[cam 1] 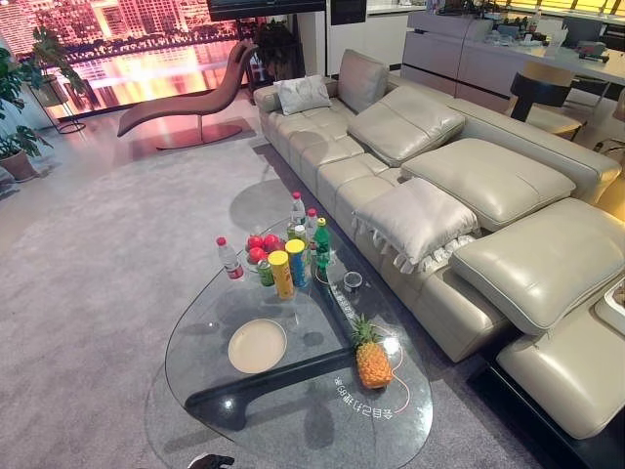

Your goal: Pick up the fruit to the plate

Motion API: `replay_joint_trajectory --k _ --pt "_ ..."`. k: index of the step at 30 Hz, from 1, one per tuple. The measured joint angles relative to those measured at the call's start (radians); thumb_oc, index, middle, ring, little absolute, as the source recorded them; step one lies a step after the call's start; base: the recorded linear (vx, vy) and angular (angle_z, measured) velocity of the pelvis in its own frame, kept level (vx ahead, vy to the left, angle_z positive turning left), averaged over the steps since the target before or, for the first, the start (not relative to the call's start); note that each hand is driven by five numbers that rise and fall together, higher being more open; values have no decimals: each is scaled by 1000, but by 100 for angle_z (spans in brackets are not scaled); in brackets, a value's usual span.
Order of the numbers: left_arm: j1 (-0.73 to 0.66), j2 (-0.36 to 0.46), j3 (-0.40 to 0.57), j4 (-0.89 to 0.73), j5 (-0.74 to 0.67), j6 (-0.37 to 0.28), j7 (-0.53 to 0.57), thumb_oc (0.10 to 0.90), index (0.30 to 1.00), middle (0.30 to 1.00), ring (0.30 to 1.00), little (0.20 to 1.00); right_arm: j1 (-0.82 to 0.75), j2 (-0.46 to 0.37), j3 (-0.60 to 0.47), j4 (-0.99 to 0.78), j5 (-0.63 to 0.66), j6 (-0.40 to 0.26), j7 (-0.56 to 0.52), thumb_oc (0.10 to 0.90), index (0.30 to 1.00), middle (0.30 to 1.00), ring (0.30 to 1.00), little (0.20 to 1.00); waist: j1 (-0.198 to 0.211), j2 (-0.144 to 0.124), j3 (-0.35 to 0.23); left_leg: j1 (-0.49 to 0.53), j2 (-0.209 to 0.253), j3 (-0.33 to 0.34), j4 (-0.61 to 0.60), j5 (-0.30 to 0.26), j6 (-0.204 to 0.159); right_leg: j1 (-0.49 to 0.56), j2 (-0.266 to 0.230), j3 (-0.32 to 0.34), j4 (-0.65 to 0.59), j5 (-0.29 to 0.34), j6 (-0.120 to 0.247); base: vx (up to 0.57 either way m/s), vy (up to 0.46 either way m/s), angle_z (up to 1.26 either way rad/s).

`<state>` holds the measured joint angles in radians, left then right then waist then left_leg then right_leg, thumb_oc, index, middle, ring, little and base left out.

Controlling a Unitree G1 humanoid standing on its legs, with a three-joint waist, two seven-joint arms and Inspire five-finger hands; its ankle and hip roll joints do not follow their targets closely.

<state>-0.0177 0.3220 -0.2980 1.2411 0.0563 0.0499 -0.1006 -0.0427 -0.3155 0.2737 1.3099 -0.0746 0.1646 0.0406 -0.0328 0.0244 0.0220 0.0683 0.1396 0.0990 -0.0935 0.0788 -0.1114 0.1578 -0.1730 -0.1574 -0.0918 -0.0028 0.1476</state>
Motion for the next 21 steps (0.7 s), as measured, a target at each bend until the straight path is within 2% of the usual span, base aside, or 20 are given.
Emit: replay_joint_trajectory --k 21 --pt "12 -4 0 12 -2 -24 1 800 900 900 900 900 3 0 0 1 13 1 -6 800 900 900 900 900 -1 -1 -2 16 1 1 0 -3 0 15 0 2 0 -1 0 0 0 0"
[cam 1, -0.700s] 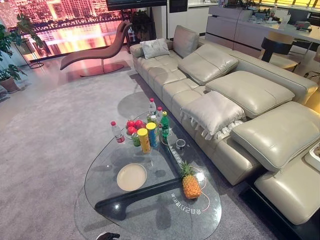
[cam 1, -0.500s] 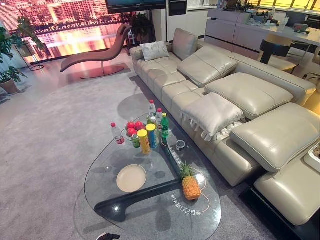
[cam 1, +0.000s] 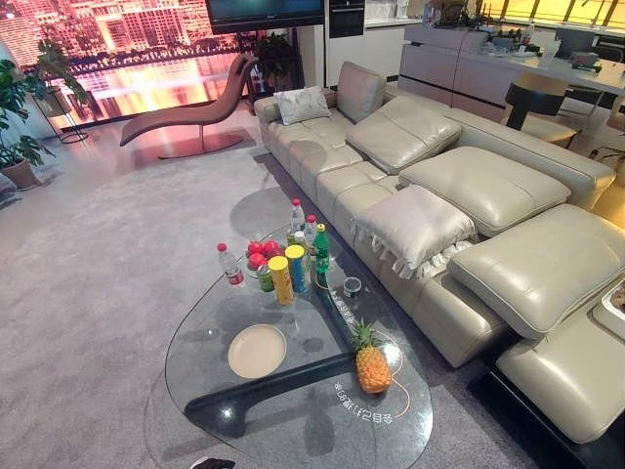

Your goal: Pick up the fruit to the plate

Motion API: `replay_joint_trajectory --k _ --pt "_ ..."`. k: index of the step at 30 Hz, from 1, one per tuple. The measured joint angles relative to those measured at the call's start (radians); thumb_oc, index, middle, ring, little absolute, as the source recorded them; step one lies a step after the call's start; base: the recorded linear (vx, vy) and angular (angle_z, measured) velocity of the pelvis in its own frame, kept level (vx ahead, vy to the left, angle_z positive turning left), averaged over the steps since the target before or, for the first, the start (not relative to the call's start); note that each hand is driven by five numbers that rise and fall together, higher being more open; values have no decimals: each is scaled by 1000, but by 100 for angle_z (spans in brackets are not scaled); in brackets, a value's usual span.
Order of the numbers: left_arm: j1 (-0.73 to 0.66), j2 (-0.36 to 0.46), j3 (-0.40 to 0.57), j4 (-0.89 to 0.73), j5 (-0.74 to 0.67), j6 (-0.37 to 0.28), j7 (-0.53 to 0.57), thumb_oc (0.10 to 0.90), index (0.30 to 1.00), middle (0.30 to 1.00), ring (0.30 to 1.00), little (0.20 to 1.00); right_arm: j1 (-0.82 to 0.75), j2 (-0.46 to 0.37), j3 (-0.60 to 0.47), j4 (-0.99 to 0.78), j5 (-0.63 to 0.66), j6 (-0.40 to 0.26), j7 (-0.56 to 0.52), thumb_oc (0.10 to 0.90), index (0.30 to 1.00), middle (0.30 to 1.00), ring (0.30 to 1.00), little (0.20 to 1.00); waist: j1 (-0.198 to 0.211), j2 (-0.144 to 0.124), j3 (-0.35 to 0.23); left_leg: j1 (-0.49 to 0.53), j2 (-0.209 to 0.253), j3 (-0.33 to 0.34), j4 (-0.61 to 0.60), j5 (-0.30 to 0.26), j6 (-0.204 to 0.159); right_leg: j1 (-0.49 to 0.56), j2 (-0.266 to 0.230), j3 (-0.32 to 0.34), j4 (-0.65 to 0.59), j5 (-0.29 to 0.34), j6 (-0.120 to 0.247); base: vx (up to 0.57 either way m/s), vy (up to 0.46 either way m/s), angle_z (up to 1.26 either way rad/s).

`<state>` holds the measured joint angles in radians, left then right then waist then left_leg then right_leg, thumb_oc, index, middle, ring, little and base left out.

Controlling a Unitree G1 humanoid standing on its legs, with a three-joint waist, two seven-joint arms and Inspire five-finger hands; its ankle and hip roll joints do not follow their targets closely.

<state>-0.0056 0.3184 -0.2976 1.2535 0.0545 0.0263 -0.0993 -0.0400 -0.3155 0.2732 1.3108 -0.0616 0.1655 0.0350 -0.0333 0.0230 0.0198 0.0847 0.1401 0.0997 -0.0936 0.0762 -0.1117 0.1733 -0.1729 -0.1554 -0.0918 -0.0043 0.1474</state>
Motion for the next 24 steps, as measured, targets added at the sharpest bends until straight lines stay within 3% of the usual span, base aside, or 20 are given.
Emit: replay_joint_trajectory --k 18,24 --pt "0 -1 6 6 -21 -4 10 800 900 900 900 900 1 0 -3 18 4 -2 -2 800 900 900 900 900 1 -4 5 -2 0 0 0 0 0 -2 0 0 0 0 1 0 0 0" --pt "-4 -1 1 1 -73 -4 31 800 900 900 900 900 -2 -5 -6 18 3 -5 -4 800 900 900 900 900 2 10 31 -55 3 -2 3 8 -10 -55 0 -1 0 6 0 -54 -17 0"
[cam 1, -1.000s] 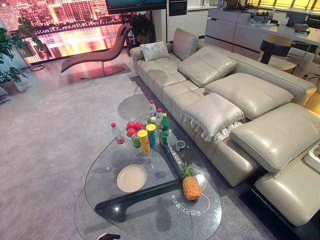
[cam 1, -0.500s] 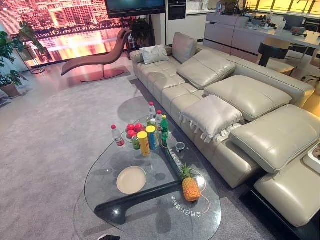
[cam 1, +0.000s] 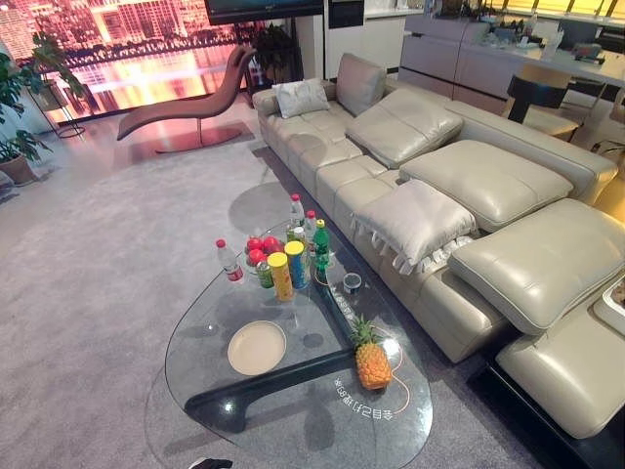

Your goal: Pick up the fruit to the plate

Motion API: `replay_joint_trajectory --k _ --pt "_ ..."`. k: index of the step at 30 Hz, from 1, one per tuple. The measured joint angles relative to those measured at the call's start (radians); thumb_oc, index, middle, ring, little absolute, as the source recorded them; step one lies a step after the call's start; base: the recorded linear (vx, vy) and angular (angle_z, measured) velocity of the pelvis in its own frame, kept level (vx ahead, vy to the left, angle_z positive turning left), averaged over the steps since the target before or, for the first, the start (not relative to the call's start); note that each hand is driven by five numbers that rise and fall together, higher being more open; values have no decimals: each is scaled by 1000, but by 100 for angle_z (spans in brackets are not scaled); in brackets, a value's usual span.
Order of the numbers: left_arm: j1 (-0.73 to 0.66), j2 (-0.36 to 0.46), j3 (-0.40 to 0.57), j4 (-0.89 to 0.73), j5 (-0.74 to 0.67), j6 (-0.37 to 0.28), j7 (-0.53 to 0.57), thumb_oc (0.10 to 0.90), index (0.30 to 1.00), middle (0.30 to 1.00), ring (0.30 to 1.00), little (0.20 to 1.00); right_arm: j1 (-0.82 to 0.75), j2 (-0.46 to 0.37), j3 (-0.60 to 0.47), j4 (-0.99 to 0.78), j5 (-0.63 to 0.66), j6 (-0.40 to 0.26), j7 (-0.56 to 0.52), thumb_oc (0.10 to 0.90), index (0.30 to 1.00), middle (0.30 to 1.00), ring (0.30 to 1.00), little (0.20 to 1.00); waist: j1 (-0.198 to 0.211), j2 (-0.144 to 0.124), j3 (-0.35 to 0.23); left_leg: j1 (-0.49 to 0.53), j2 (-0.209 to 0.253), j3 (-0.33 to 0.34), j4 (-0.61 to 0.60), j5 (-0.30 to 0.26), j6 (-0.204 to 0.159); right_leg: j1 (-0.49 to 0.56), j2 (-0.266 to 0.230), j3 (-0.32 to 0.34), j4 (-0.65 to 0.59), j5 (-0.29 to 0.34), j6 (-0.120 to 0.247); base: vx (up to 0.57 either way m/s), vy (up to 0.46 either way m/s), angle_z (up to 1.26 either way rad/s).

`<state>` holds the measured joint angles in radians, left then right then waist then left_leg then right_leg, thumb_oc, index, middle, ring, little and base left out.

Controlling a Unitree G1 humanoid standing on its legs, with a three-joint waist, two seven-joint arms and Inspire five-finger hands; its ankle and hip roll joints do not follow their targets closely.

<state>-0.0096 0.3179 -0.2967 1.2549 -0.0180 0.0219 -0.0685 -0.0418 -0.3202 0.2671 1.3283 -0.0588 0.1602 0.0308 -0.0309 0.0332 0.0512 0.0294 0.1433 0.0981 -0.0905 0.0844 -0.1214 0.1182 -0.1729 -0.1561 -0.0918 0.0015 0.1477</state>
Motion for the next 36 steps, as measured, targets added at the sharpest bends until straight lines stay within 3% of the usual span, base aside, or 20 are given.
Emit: replay_joint_trajectory --k 3,7,11,15,21,25,30,36 --pt "-35 -6 -5 -7 -69 0 17 800 900 900 900 900 -29 -10 1 -1 0 -5 -17 800 900 900 900 900 -1 34 54 -74 -7 -12 5 28 3 -72 -1 0 0 21 3 -227 18 3" --pt "-140 -19 -2 -25 -113 -6 27 800 900 900 900 900 -132 -40 2 -3 1 -7 -62 800 900 900 900 900 -2 81 218 -191 -17 -30 5 73 16 -177 -3 1 6 67 5 -193 6 7" --pt "-221 6 -5 -38 -214 -6 -33 800 900 900 900 900 -247 -42 6 -11 4 -2 -106 800 900 900 900 900 -3 86 335 -249 -22 -31 5 95 22 -237 -6 9 6 84 6 -94 40 -1" --pt "-258 -1 -9 -63 -331 -58 -73 800 900 900 900 900 -319 -76 5 -43 35 -2 -154 800 900 900 900 900 -3 105 401 -298 -36 -32 5 106 32 -284 -22 11 7 96 14 -82 67 1" --pt "-321 -14 8 -175 -613 -151 -29 800 900 900 900 900 -352 -100 -19 -148 111 -126 -369 800 900 900 900 900 -5 104 459 -413 -56 -25 24 121 50 -427 -44 26 76 91 29 -91 -30 -1" --pt "-376 -10 63 -212 -743 -214 39 800 900 900 900 900 -368 -108 -31 -238 140 -226 -517 800 900 900 900 900 -4 97 463 -543 -59 -36 90 121 50 -594 -54 37 234 29 27 -70 -105 8" --pt "-400 16 78 -219 -776 -254 73 800 900 900 900 900 -434 -106 -35 -242 140 -299 -596 800 900 900 900 900 -1 76 473 -663 -66 -57 179 116 53 -787 -75 56 496 -77 8 -39 -90 15" --pt "-406 16 78 -252 -777 -271 110 800 900 900 900 900 -473 -107 -44 -244 140 -324 -606 800 900 900 900 900 -2 62 476 -788 -42 -63 279 86 38 -947 -55 85 652 -128 -26 -22 -33 -4"
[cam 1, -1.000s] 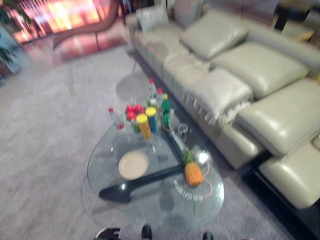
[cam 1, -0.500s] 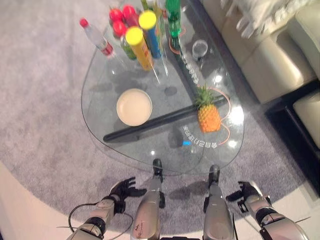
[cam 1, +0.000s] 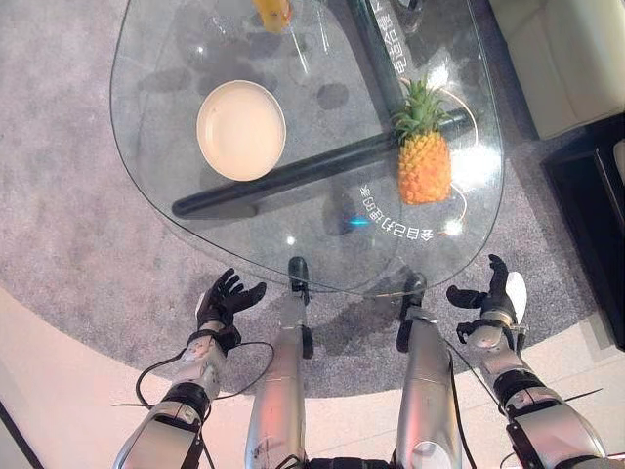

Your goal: Pick up the fruit to the plate

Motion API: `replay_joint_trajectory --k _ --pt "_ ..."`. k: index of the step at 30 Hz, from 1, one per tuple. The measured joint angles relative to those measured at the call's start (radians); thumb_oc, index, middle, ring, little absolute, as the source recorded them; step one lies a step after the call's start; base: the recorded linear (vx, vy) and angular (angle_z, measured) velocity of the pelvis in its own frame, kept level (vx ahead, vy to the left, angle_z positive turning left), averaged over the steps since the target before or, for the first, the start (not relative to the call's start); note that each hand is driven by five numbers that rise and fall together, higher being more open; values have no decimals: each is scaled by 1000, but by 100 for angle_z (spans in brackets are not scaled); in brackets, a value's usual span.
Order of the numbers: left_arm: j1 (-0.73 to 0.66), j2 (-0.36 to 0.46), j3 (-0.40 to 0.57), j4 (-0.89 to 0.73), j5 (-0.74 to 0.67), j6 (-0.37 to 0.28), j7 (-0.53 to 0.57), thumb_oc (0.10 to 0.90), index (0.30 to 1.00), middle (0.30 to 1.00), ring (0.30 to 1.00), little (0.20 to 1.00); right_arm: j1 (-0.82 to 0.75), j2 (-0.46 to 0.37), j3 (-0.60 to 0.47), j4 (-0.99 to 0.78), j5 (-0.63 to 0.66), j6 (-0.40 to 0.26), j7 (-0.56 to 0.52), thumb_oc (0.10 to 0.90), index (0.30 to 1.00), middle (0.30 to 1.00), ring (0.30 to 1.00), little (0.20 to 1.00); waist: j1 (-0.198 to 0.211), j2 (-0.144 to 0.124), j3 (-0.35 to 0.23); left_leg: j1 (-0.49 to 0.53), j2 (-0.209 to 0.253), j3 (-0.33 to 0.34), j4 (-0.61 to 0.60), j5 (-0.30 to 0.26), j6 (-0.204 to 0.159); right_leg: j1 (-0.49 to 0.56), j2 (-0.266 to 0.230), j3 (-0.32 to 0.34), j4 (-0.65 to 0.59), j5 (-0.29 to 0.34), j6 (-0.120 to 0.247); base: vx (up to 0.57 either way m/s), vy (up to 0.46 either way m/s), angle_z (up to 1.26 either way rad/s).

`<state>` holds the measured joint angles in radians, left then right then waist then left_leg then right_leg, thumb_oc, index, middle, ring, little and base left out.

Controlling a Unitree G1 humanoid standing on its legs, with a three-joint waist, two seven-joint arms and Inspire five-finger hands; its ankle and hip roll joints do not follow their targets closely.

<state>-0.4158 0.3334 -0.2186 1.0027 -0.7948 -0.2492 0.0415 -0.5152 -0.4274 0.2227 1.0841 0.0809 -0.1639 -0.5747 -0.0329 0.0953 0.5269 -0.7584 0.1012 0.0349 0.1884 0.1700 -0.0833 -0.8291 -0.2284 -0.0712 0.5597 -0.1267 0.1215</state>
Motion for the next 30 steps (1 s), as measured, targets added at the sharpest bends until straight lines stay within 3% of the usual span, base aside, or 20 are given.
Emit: replay_joint_trajectory --k 7,19,25,30 --pt "-11 -7 0 -6 -8 -16 57 800 900 900 900 900 0 -1 0 8 0 -2 -14 800 900 900 900 900 -13 -6 4 -58 22 -13 41 -7 -10 -54 25 2 23 4 -17 -17 -6 -7" --pt "-27 -6 2 -12 -8 -27 63 800 900 900 900 900 -58 -2 5 1 11 -42 -46 800 900 900 900 900 6 -6 4 -88 22 -16 46 -6 -8 -93 24 2 44 2 -25 0 0 0" --pt "-27 -6 -2 -10 -9 -35 59 800 900 900 900 900 -106 -49 -105 40 227 -66 -180 800 900 900 900 900 27 -6 4 -84 22 -16 47 -4 -10 -90 24 2 45 3 -26 -3 -10 0" --pt "-15 -3 -3 -32 -9 -40 62 800 900 900 900 900 -131 -114 -146 -107 302 -89 -354 800 900 900 900 900 30 -6 4 -84 22 -19 46 -3 -12 -85 24 -3 40 5 -27 0 0 0"
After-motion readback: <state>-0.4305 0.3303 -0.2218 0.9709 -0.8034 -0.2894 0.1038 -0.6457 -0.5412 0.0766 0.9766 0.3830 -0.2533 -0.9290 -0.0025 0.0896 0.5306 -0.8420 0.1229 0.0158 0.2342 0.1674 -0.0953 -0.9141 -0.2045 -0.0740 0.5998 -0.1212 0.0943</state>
